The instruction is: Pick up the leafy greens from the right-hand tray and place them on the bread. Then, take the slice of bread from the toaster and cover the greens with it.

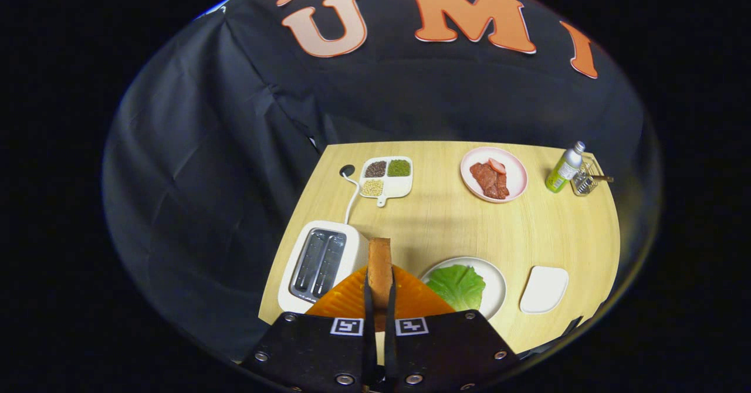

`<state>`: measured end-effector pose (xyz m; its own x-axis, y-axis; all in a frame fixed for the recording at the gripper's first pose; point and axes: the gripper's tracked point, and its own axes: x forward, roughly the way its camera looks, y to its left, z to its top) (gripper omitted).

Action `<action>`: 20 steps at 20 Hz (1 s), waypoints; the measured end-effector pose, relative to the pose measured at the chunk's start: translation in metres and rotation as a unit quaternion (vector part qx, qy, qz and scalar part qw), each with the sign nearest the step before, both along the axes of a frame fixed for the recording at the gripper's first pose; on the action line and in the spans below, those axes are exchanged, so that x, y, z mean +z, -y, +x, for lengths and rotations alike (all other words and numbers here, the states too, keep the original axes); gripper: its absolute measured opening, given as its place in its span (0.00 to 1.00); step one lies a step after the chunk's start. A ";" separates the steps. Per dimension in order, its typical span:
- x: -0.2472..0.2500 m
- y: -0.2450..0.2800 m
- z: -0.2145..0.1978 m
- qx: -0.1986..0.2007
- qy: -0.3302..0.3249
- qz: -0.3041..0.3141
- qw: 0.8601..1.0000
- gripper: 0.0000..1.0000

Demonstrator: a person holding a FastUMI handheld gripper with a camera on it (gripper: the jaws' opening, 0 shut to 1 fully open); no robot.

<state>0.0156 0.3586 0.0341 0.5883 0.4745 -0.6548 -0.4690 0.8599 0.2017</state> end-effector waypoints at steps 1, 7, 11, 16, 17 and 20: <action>-0.007 0.007 0.002 -0.002 -0.007 0.003 1.000 0.05; -0.062 0.037 0.013 0.001 -0.057 0.030 0.998 0.06; -0.099 0.055 0.024 0.006 -0.093 0.051 0.994 0.06; -0.133 0.070 0.040 0.008 -0.138 0.105 0.985 0.05; -0.140 0.071 0.043 0.011 -0.146 0.114 0.983 0.05; -0.158 0.075 0.049 0.026 -0.165 0.138 0.976 0.05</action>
